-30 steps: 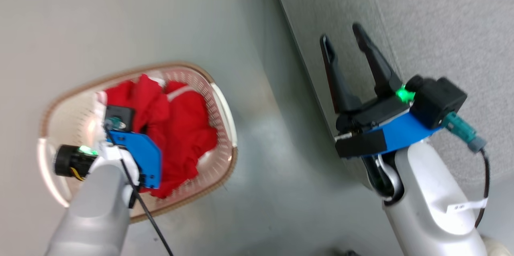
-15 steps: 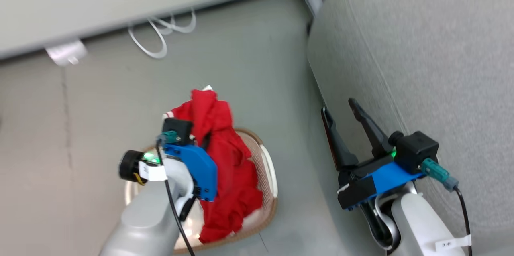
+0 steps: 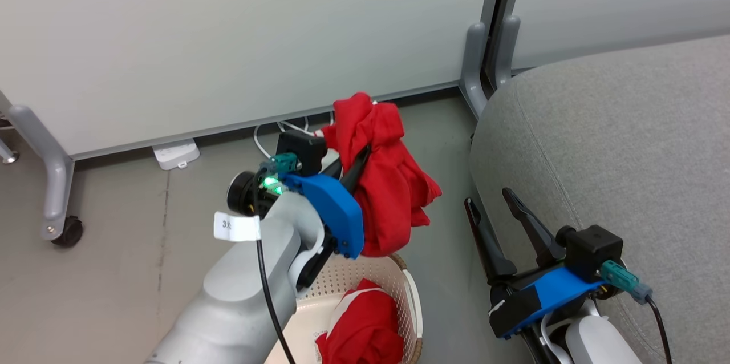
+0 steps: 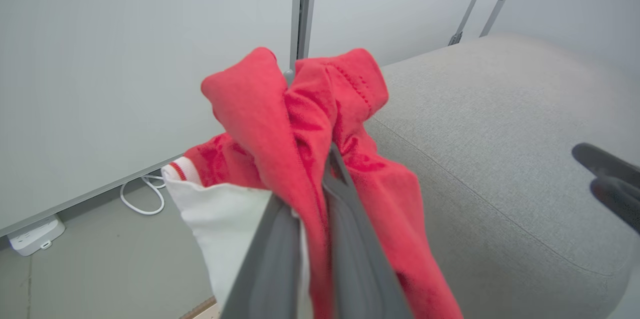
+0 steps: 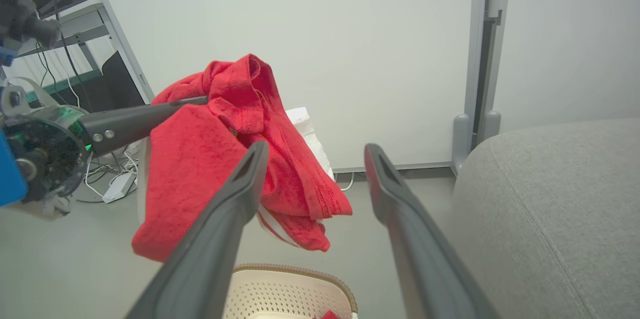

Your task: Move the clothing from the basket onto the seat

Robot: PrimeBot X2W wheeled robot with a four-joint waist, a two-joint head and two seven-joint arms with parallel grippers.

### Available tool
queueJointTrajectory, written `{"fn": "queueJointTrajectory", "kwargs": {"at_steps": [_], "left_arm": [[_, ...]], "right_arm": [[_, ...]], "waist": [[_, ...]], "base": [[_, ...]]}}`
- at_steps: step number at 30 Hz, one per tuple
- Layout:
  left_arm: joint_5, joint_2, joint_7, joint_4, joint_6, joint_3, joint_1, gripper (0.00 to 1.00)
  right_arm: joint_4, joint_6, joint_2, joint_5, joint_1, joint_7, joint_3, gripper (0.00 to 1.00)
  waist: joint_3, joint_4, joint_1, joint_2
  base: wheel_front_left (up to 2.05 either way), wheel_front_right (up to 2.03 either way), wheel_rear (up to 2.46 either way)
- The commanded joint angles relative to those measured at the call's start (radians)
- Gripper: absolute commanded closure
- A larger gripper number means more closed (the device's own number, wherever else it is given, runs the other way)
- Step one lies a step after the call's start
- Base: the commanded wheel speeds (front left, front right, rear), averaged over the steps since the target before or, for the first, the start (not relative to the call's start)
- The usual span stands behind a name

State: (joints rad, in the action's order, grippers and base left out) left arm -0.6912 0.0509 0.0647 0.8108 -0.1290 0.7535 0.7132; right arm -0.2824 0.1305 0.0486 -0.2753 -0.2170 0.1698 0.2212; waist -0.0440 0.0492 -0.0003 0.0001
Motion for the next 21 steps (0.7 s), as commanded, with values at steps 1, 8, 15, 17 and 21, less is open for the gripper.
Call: {"fn": "queueJointTrajectory", "kwargs": {"at_steps": [1, 8, 15, 17, 21], "left_arm": [[-0.010, 0.000, 0.009, -0.008, -0.002, 0.006, 0.028, 1.00], [-0.062, -0.001, 0.012, -0.024, 0.006, 0.081, 0.089, 1.00], [-0.117, -0.001, 0.028, -0.016, 0.031, 0.135, 0.115, 1.00], [-0.130, 0.000, 0.032, -0.009, 0.034, 0.150, 0.115, 1.00], [-0.157, 0.000, 0.041, -0.001, 0.036, 0.174, 0.120, 1.00]], "right_arm": [[0.005, 0.000, 0.003, 0.000, 0.019, -0.002, -0.003, 0.00], [0.019, 0.000, 0.003, -0.013, 0.044, -0.016, 0.000, 0.00], [0.027, 0.000, 0.003, -0.024, 0.053, -0.018, 0.011, 0.00], [0.028, 0.000, 0.003, -0.025, 0.056, -0.018, 0.013, 0.00], [0.031, 0.000, 0.003, -0.029, 0.059, -0.022, 0.029, 0.00]], "waist": [[0.017, -0.010, 0.0003, -0.0001], [0.047, -0.004, 0.0003, -0.0001], [0.054, 0.015, 0.0003, -0.0001], [0.054, 0.020, 0.0003, -0.0001], [0.051, 0.023, 0.0003, -0.0001]], "base": [[0.00, 0.00, 0.00], [0.00, 0.00, 0.00], [0.00, 0.00, 0.00], [0.00, 0.00, 0.00], [0.00, 0.00, 0.00]]}}
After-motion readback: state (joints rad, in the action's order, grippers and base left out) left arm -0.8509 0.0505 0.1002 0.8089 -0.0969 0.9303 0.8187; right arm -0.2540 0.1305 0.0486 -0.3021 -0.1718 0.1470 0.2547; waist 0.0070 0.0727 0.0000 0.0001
